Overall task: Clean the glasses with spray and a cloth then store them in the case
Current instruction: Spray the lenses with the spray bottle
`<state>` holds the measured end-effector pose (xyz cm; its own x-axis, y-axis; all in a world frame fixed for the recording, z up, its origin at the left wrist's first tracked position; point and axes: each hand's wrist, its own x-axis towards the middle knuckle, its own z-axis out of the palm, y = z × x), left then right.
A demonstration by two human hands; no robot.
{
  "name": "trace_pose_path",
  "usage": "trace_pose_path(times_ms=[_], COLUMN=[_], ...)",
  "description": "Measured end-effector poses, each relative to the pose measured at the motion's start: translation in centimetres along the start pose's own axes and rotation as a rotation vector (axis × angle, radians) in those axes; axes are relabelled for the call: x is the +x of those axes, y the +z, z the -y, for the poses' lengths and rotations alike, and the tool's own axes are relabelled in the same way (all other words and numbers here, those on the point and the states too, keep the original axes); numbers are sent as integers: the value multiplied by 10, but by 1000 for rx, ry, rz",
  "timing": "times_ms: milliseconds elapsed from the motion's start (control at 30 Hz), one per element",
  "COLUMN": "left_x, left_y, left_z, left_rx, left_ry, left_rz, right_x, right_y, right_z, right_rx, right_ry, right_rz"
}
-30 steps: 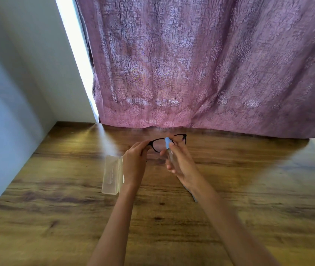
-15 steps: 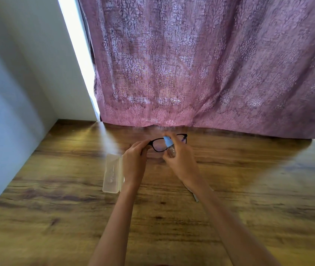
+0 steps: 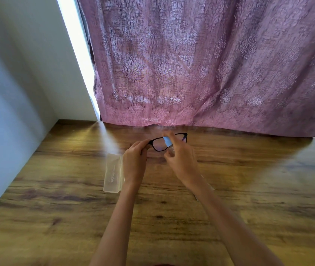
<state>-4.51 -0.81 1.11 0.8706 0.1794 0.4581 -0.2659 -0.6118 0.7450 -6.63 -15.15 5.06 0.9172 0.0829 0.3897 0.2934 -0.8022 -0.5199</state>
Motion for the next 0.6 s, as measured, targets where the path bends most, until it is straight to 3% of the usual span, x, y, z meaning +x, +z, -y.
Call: trace_pose_path(times_ms=[367,600], left_x=[0,0], left_y=[1,0], left_z=[-1,0], left_rx=[7,3], left_ry=[-3,-4], left_rz=[6,-8], right_x=[3,1], right_y=[-1,2], right_z=[0,-1], right_rx=[-93,-6], right_ry=[31,20], right_rz=[52,-52])
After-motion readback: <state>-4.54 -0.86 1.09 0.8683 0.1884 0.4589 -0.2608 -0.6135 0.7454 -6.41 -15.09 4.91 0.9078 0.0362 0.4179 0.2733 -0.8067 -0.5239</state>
